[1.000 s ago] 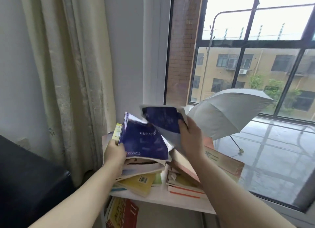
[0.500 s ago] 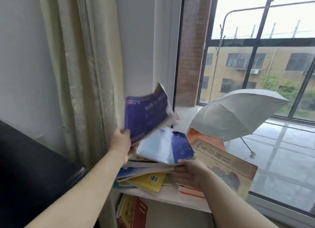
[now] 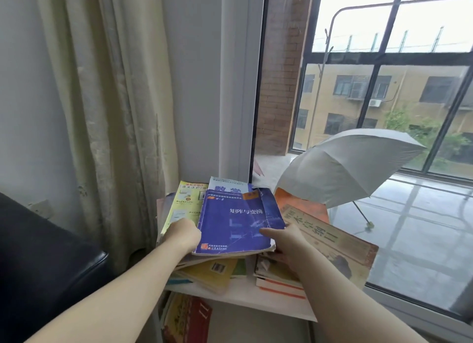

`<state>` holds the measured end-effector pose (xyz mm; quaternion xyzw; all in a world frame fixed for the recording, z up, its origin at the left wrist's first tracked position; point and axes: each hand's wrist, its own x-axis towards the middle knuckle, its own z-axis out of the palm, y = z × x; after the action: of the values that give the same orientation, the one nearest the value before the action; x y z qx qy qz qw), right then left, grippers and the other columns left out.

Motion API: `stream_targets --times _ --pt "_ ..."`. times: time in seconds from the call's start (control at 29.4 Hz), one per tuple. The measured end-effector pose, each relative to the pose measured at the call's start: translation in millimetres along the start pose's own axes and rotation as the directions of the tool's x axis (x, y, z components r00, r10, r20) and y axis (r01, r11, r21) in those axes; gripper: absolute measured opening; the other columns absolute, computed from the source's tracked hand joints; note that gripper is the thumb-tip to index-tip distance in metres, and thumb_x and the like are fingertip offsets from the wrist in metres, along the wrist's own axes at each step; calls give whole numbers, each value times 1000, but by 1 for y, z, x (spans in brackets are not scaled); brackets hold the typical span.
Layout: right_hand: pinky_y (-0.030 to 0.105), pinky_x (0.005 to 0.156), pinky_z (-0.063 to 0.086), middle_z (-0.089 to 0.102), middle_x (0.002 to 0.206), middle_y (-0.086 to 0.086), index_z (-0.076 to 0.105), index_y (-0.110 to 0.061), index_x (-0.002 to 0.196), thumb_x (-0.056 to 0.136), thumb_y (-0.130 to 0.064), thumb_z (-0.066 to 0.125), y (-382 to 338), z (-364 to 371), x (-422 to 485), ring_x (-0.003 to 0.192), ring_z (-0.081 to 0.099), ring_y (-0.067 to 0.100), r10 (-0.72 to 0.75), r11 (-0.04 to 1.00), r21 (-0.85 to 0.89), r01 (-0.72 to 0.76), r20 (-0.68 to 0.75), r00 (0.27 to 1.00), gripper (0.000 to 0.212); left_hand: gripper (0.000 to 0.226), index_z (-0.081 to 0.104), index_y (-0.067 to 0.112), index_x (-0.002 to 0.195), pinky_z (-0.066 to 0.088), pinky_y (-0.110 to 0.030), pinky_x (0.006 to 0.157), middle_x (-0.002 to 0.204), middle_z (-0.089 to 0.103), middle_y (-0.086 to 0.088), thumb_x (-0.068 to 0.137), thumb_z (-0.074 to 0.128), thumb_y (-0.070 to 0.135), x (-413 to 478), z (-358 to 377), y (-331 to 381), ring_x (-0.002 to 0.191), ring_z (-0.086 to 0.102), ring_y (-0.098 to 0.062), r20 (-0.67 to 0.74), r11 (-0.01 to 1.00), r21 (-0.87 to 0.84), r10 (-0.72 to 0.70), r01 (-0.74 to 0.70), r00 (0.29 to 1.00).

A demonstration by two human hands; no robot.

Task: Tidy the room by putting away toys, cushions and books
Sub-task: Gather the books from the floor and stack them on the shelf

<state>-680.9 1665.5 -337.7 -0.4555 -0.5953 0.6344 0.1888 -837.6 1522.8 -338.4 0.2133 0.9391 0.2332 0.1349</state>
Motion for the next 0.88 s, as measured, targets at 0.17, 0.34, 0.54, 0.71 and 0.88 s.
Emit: stream_targets --times 0.17,0.34,0.54,0.71,0.88 --pt "52 82 55 53 109 13 35 -16 110 80 -4 60 3 11 17 96 61 34 -28 999 -49 22 -124 992 41 25 53 9 110 51 -26 68 107 64 -6 93 57 27 3 4 10 88 63 -16 121 894 -447 27 31 992" --pt "51 85 54 54 111 11 36 -18 107 81 -7 60 14 10 25 99 60 32 -22 999 36 27 -140 990 37 23 55 9 107 53 -25 68 102 66 -7 90 62 23 -2 11 -2 86 65 -16 157 860 -508 45 42 987" --pt "47 83 55 56 104 11 40 -12 109 75 -9 75 25 1 17 93 62 30 -15 997 75 25 -127 992 48 19 53 10 98 56 -30 75 102 67 -7 89 63 23 -16 12 -14 90 67 -17 291 838 -536 67 104 954" --pt "34 60 50 55 95 17 39 -7 103 76 2 68 30 5 5 76 57 28 -33 994 98 46 -127 991 40 18 55 8 87 56 -27 66 89 70 -7 92 59 25 -30 2 -30 77 67 -16 293 836 -537 61 111 954" --pt "24 41 47 56 75 15 49 -3 90 81 3 59 30 -6 -24 51 54 23 78 997 -7 -78 106 991 15 24 59 8 98 52 -24 53 84 71 -10 96 49 31 -47 -8 -47 62 64 -17 314 854 -493 -7 169 949"
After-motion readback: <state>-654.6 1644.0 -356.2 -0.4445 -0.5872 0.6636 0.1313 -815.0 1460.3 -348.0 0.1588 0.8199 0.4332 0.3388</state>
